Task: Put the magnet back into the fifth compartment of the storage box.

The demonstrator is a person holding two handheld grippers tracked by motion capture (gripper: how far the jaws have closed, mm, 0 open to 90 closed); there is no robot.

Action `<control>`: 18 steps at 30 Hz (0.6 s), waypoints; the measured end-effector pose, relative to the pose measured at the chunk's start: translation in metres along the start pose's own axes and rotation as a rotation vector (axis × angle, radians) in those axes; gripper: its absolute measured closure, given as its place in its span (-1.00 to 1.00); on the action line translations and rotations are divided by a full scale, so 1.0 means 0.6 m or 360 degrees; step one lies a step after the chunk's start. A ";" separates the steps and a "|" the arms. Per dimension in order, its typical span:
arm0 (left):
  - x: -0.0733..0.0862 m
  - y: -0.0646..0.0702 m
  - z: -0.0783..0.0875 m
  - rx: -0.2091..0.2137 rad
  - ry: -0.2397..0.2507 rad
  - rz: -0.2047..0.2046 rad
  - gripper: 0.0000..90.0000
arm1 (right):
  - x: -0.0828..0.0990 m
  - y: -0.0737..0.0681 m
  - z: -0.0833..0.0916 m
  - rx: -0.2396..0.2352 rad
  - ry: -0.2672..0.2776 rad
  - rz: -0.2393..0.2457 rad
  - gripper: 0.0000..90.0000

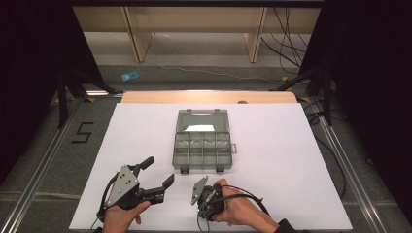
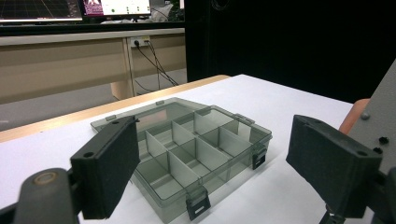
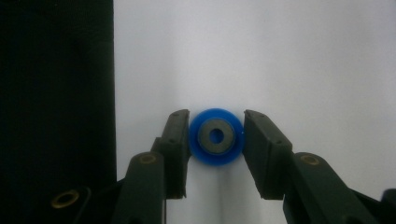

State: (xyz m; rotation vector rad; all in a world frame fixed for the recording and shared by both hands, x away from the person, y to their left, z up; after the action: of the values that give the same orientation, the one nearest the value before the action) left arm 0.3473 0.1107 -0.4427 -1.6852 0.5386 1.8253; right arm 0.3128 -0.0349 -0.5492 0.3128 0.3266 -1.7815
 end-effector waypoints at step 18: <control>0.000 0.000 0.000 0.0001 -0.0001 0.0003 -0.64 | -0.023 0.038 0.045 0.0121 0.0174 -0.0047 0.39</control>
State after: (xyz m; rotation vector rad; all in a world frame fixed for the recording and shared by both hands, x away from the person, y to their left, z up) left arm 0.3474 0.1104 -0.4428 -1.6844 0.5407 1.8265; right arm 0.3371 -0.0379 -0.5204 0.4626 0.3426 -1.8124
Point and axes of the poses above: each handheld gripper's, and its own axes: z roughly backward along the jaws, x roughly out of its underside, y roughly to its right, the point moved 9 cm from there along -z, roughly forward along the jaws, and after that the axes turned 7 degrees about -z, right-handed, at the moved point
